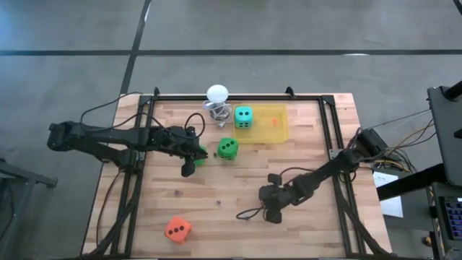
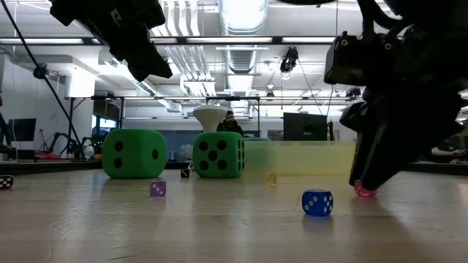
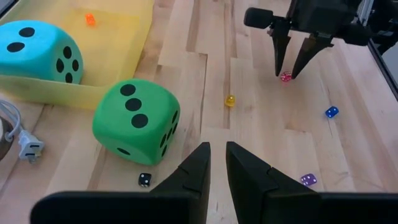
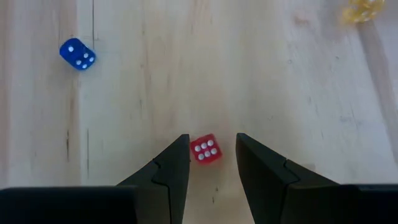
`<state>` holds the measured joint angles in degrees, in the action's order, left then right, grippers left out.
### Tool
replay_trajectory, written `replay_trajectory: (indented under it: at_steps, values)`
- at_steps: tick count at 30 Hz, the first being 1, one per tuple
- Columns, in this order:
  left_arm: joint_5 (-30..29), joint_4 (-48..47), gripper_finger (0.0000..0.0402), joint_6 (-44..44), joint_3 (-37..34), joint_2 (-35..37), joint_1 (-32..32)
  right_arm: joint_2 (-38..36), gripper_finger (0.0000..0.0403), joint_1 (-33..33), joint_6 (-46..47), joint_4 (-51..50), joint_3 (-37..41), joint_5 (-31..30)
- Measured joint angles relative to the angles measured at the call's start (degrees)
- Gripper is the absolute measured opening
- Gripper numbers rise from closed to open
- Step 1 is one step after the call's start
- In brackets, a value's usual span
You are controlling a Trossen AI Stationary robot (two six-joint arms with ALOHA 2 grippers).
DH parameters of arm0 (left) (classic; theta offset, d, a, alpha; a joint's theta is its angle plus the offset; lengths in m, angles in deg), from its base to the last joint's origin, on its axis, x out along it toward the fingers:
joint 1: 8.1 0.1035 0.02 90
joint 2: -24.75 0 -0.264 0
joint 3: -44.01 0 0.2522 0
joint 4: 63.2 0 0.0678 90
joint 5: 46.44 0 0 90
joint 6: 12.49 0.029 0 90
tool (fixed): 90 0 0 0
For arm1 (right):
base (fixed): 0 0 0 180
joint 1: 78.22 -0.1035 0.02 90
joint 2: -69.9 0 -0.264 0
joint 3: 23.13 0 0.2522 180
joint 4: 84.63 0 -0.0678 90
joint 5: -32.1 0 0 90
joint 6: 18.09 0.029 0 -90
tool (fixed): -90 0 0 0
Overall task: Pick & Place Dice
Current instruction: Put the small red dice into the yellow bin
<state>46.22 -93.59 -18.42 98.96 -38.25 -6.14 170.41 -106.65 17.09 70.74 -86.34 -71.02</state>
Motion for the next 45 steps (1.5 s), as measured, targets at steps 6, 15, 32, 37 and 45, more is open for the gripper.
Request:
replay_trajectory:
  at_steps: [6, 15, 32, 37, 45]
  values:
    - [0.00, 0.01, 0.0058, 0.17, 0.00, 0.00, 0.00, 1.04, 0.0122, 0.01, -0.25, 0.68, 0.00, 0.75]
    - [0.00, 0.01, 0.0058, 0.16, 0.00, 0.00, -0.02, 1.44, 0.0051, 0.03, -1.32, 0.96, -0.04, 0.66]
    - [-0.01, 0.01, 0.0058, 0.13, 0.00, 0.00, -0.02, -0.61, 0.0040, 0.65, -1.08, -0.29, 0.13, 2.27]
    - [0.00, -0.01, 0.0058, 0.12, 0.00, 0.00, -0.02, -3.11, 0.0040, 2.13, -1.33, -2.48, 0.09, 1.62]
    - [-2.34, 1.56, 0.0058, 0.21, 0.00, 0.00, -0.02, -9.25, 0.0040, 6.32, -2.60, -7.86, 0.09, -0.84]
